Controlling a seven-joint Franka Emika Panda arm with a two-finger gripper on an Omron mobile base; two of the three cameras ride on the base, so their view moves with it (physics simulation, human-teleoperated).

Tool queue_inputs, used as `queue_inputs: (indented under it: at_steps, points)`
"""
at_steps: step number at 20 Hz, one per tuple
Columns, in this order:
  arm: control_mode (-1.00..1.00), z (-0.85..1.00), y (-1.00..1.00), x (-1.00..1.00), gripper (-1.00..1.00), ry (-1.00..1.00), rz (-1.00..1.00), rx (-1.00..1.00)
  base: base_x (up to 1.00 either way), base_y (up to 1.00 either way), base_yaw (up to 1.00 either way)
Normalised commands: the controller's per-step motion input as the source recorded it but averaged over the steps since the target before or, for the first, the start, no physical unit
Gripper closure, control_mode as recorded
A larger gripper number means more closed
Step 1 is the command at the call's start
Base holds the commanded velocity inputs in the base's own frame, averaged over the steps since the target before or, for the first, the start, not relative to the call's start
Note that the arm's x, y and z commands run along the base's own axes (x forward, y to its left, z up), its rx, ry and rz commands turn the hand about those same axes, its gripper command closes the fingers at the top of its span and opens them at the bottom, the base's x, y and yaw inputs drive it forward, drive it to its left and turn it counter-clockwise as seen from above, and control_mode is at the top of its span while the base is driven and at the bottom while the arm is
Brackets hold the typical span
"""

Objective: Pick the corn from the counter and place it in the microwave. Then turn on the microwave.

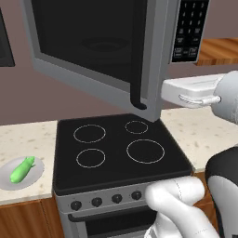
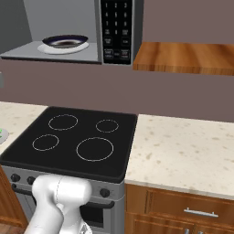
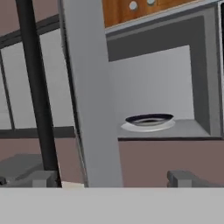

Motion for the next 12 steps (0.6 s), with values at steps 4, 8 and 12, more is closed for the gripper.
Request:
queue_inputs:
  at_steps: [4,8,12]
  points:
    - [-1.00,-0.05,-0.02,0.24,-1.00,0.00,0.36,0.00,0.00,0.00,0.00]
    - [-1.00,-0.03,0.00,0.25,-1.00,0.00,0.32,0.00,0.00,0.00,0.00]
    - [-1.00,-0.04,0.00,0.28,-1.00,0.00,0.33,0.00,0.00,0.00,0.00]
